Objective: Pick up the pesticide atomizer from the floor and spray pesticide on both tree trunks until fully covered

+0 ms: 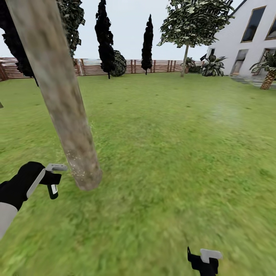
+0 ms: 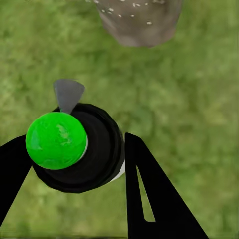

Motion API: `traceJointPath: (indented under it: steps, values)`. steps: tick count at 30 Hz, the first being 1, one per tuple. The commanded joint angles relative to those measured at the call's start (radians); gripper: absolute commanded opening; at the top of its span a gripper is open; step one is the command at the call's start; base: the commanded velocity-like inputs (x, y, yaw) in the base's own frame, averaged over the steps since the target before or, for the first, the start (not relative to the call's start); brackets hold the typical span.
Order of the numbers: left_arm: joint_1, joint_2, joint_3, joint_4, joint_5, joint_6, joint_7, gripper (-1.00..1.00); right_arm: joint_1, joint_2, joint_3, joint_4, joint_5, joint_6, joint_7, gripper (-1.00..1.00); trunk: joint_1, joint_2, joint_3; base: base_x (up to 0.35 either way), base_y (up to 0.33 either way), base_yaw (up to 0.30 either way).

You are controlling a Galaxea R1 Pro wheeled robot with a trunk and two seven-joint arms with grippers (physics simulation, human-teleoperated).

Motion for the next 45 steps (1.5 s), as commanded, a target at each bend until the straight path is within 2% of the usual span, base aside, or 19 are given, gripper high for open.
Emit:
traceJointPath:
  steps: [1,14,25,31,37,45]
  values:
    - [0.0,0.0,0.0,0.0,-0.002,0.0,0.0,-1.0,0.0,0.0,0.0,0.0,-0.001,0.0,0.0,1.0,0.0,0.0,0.0,0.111,-0.26,0.143]
    - [0.005,0.001,0.001,0.004,-0.005,-0.001,0.001,-1.0,0.0,0.0,0.0,0.0,-0.001,0.0,0.0,1.0,0.0,0.0,0.0,0.163,-0.252,0.013]
    - [0.007,0.004,0.0,0.015,-0.005,-0.002,0.008,-1.0,0.0,0.002,0.0,0.0,-0.001,0.0,0.0,1.0,0.0,0.0,0.0,0.203,-0.229,0.261]
    - [0.058,0.002,-0.002,0.025,-0.002,-0.008,0.011,-1.0,0.0,0.002,0.0,0.0,-0.001,0.0,0.0,1.0,0.0,0.0,0.0,0.199,-0.229,0.199]
    - [0.059,0.002,-0.002,0.056,-0.002,-0.011,0.013,-1.0,0.0,0.002,0.0,0.0,-0.001,0.0,0.0,1.0,0.0,0.0,0.0,0.109,-0.249,0.047]
    - [0.06,0.0,-0.001,0.099,-0.005,-0.013,0.015,-1.0,0.0,0.002,0.0,0.0,0.0,0.0,0.0,1.0,0.0,0.0,0.0,0.035,-0.271,0.261]
